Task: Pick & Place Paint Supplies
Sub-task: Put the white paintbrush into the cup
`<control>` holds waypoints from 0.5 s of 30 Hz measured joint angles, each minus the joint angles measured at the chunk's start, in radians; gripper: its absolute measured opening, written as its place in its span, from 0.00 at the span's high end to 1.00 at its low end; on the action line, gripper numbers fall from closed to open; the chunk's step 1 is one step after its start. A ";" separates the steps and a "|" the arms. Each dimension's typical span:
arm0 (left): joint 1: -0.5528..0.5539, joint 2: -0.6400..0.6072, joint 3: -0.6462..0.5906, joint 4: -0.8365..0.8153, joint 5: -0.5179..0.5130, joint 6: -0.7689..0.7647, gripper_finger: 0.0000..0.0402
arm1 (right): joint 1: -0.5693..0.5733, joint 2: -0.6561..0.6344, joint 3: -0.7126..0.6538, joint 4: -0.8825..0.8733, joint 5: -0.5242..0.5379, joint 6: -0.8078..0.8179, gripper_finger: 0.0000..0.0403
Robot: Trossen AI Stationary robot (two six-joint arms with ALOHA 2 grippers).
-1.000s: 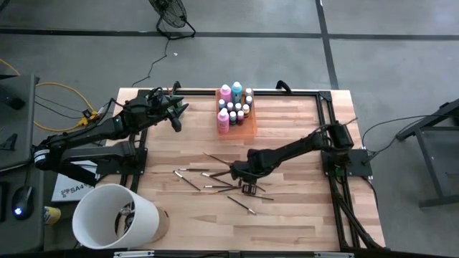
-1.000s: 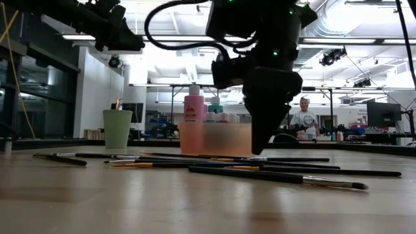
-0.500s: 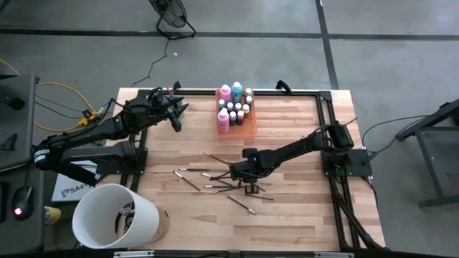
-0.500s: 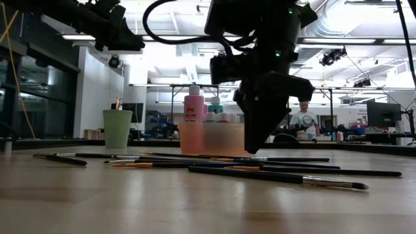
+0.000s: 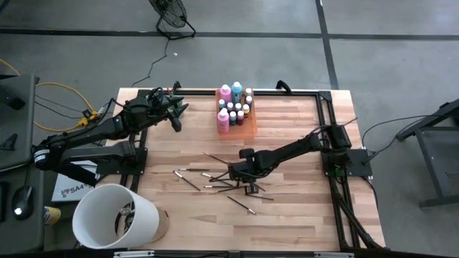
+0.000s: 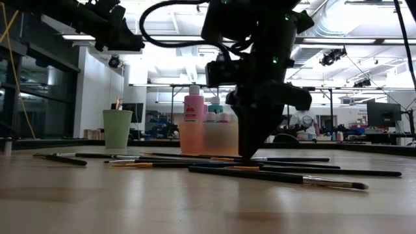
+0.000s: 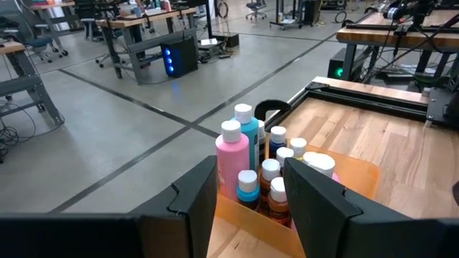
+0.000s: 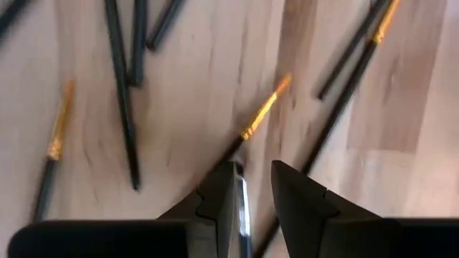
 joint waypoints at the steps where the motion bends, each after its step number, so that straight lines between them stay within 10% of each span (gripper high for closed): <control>1: 0.000 0.000 0.000 -0.001 0.000 0.000 0.61 | -0.001 0.006 0.000 0.003 -0.005 -0.005 0.78; 15: 0.000 0.000 0.000 -0.006 0.000 0.000 0.61 | -0.002 0.017 0.001 -0.006 -0.027 -0.023 0.78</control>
